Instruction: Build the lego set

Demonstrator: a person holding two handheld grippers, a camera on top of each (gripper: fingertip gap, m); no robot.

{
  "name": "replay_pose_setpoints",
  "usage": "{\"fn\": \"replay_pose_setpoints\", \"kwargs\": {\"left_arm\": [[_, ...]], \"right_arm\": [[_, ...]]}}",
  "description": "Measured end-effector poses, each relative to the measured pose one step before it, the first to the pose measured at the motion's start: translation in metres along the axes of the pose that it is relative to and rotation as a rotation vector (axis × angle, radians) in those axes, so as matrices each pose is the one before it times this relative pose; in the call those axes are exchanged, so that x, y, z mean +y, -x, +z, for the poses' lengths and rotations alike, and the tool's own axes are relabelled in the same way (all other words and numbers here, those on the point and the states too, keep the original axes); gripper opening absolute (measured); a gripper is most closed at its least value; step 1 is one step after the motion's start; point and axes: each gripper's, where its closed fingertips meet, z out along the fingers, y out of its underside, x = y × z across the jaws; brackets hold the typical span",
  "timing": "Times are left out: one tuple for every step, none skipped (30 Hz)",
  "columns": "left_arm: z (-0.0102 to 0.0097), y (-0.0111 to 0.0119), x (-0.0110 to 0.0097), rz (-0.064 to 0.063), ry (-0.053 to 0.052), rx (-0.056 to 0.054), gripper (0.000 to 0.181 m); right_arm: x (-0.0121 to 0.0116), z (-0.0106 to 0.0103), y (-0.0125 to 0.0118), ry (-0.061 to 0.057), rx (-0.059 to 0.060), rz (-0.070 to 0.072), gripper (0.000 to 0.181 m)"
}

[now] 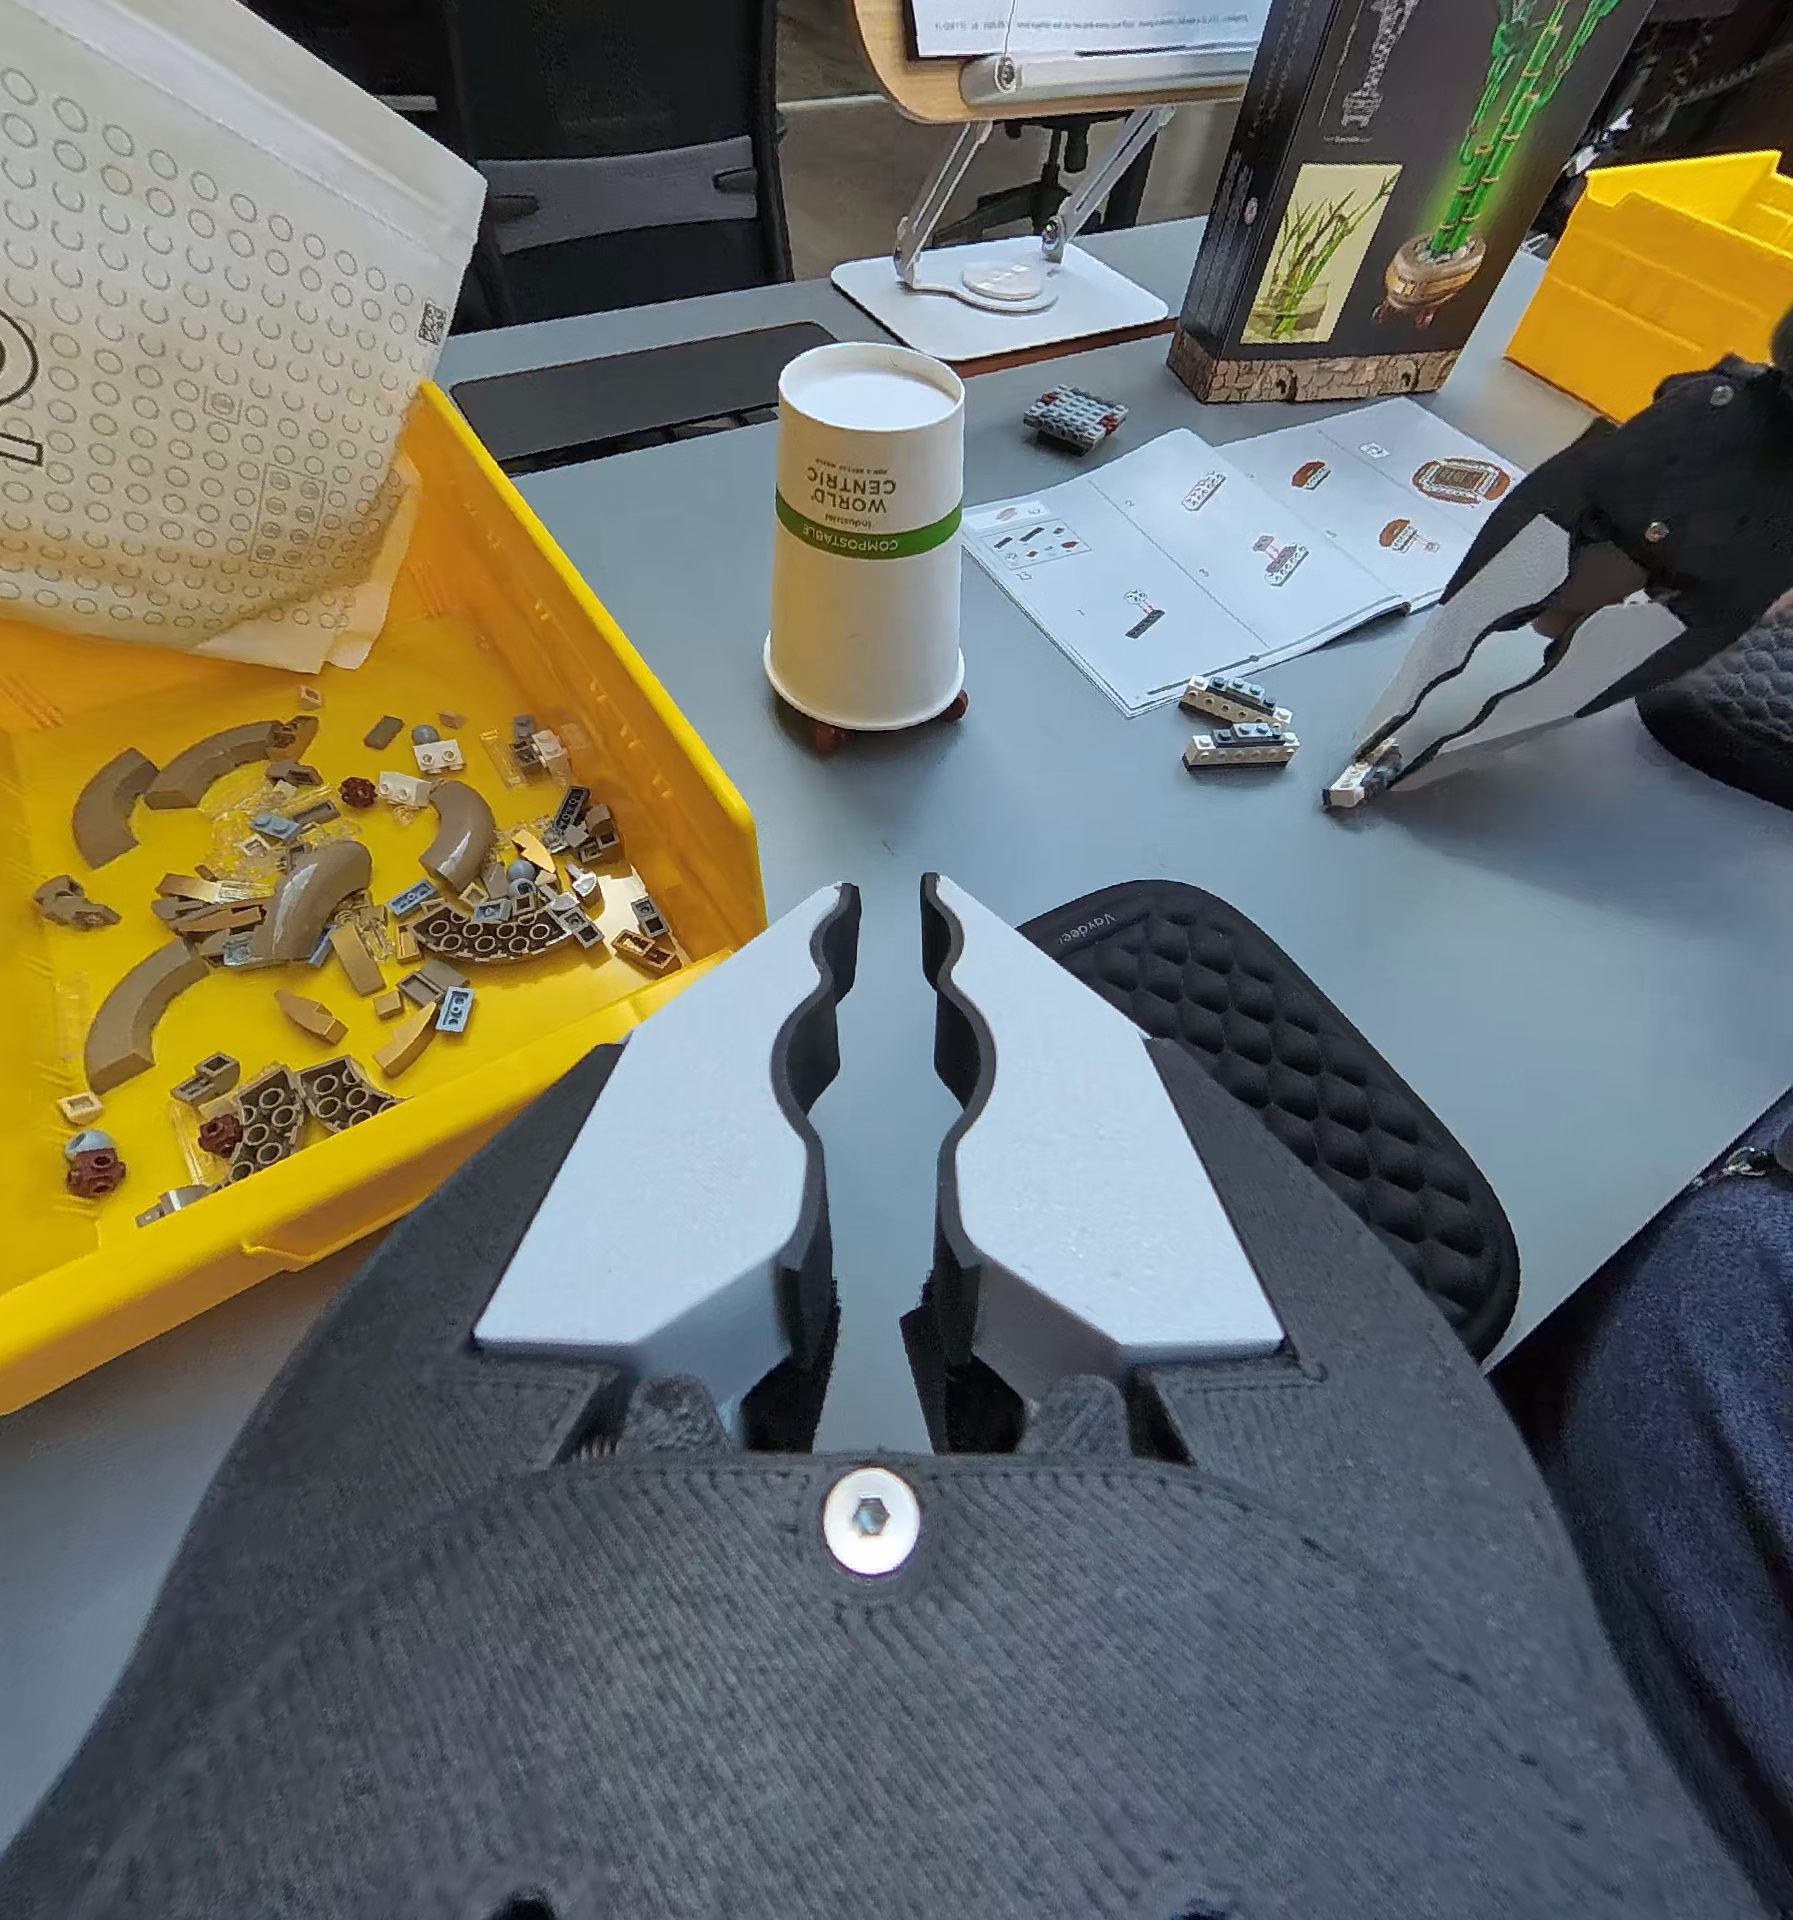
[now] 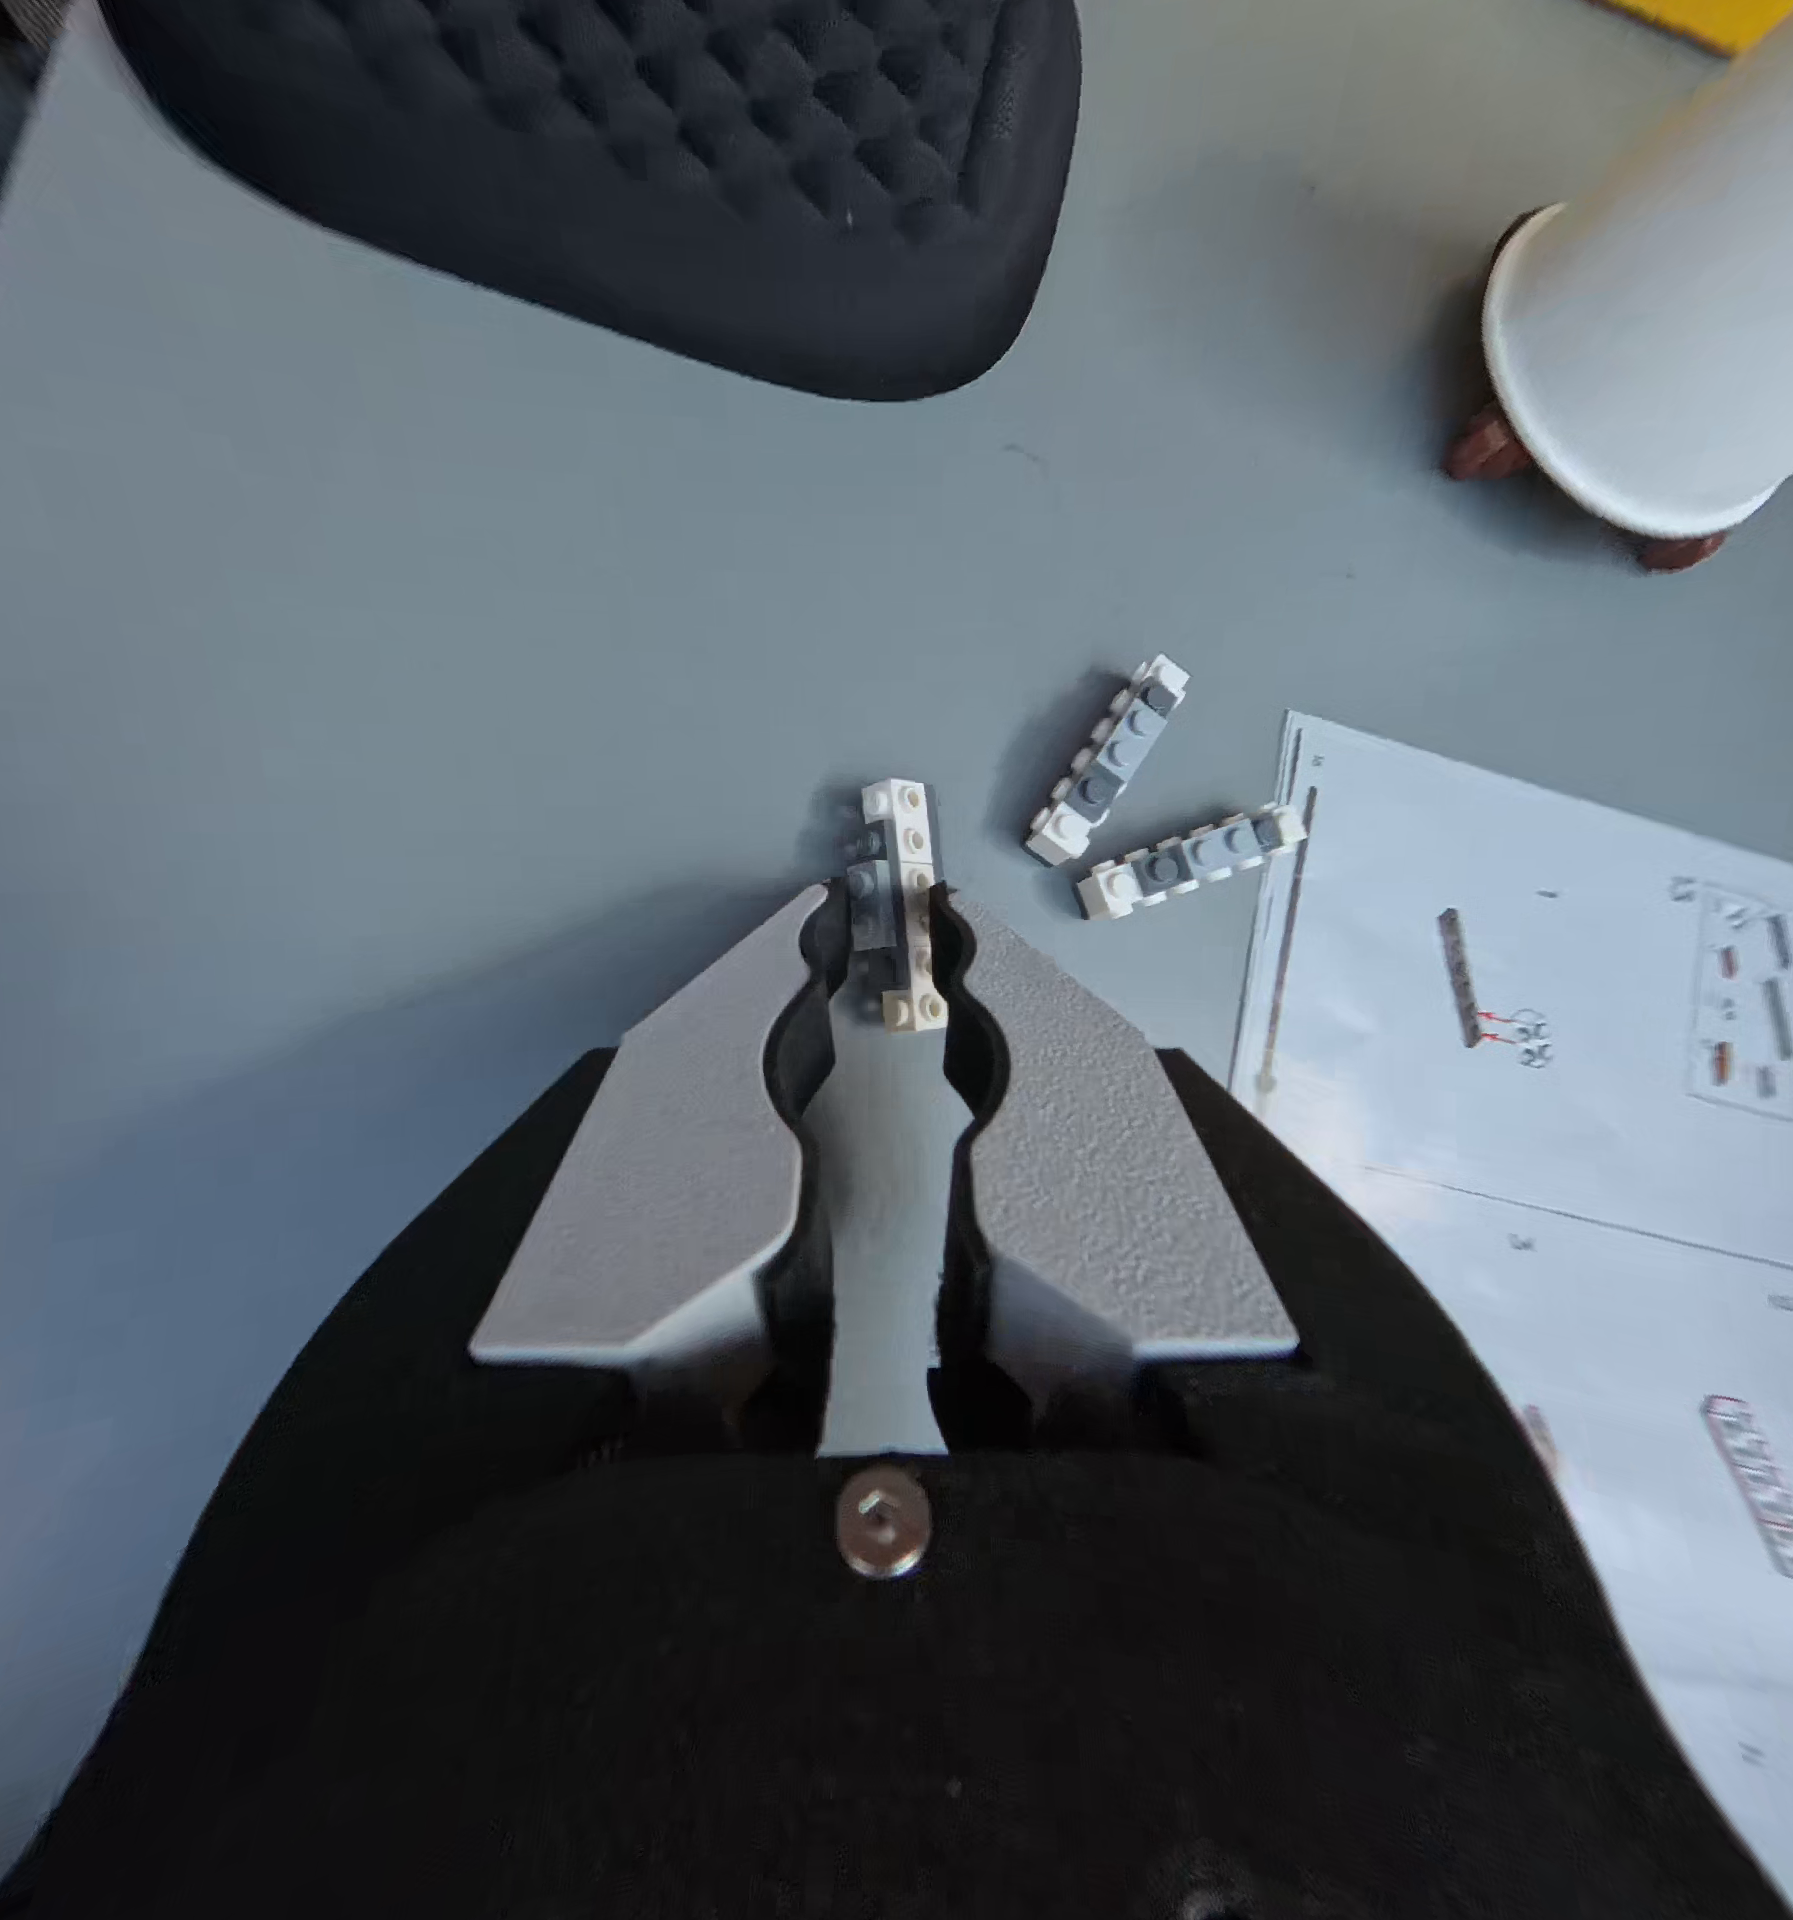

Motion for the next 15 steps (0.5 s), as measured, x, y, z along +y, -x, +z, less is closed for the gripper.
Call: {"fn": "replay_pose_setpoints", "kwargs": {"left_arm": [[-0.00046, -0.00071, -0.00048, 0.0012, 0.0001, -0.0007, 0.010], [-0.00038, -0.00078, -0.00056, 0.0008, -0.0012, 0.0003, 0.010], [-0.00017, -0.00096, -0.00086, 0.0012, -0.0022, 0.0011, 0.010], [0.00000, -0.00118, -0.00081, 0.0018, -0.0021, 0.0019, 0.009], [0.00019, -0.00130, -0.00062, 0.0020, -0.0006, 0.0028, 0.009], [0.00024, -0.00127, -0.00027, 0.0027, 0.0008, 0.0025, 0.009], [0.00018, -0.00115, -0.00007, 0.0038, 0.0012, 0.0008, 0.009], [0.00001, -0.00106, 0.00014, 0.0039, 0.0015, -0.0002, 0.009], [-0.00021, -0.00090, 0.00059, 0.0024, 0.0019, -0.0002, 0.009], [-0.00037, -0.00070, 0.00077, 0.0006, 0.0021, 0.0000, 0.009], [-0.00036, -0.00052, 0.00098, -0.0009, 0.0023, 0.0006, 0.009], [-0.00034, -0.00044, 0.00112, -0.0022, 0.0028, 0.0014, 0.009], [-0.00041, -0.00039, 0.00115, -0.0024, 0.0029, 0.0015, 0.008], [-0.00036, -0.00009, 0.00082, -0.0012, 0.0020, 0.0004, 0.008], [-0.00044, 0.00005, 0.00045, -0.0003, 0.0013, -0.0003, 0.008]], "right_arm": [[-0.00173, -0.00122, -0.00048, -0.0025, -0.0625, 0.1227, 0.015], [0.00063, -0.00071, 0.00059, 0.0156, -0.0770, 0.1406, 0.014], [0.00279, 0.00016, 0.00475, 0.0269, -0.1082, 0.1547, 0.014], [0.00329, -0.00045, 0.00677, 0.0350, -0.1245, 0.1492, 0.014], [0.00234, -0.00039, 0.00000, 0.0296, -0.0668, 0.1043, 0.013], [-0.00017, -0.00020, 0.00069, 0.0033, -0.0527, 0.0766, 0.013], [0.00107, 0.00037, 0.00104, 0.0120, -0.0369, 0.0243, 0.013], [-0.00109, 0.00032, -0.00105, -0.0052, -0.0115, 0.0033, 0.013], [-0.00209, 0.00009, -0.00098, -0.0115, -0.0106, 0.0160, 0.013], [-0.00162, 0.00007, -0.00080, -0.0109, -0.0092, 0.0107, 0.013], [-0.00088, 0.00026, -0.00036, -0.0081, -0.0075, 0.0034, 0.013], [-0.00020, 0.00041, 0.00029, -0.0044, -0.0086, -0.0029, 0.014], [-0.00031, 0.00053, 0.00031, -0.0057, -0.0057, -0.0101, 0.015], [-0.00042, 0.00046, 0.00088, -0.0067, -0.0044, -0.0127, 0.016], [-0.00059, 0.00023, 0.00108, -0.0063, -0.0027, -0.0128, 0.017]]}}
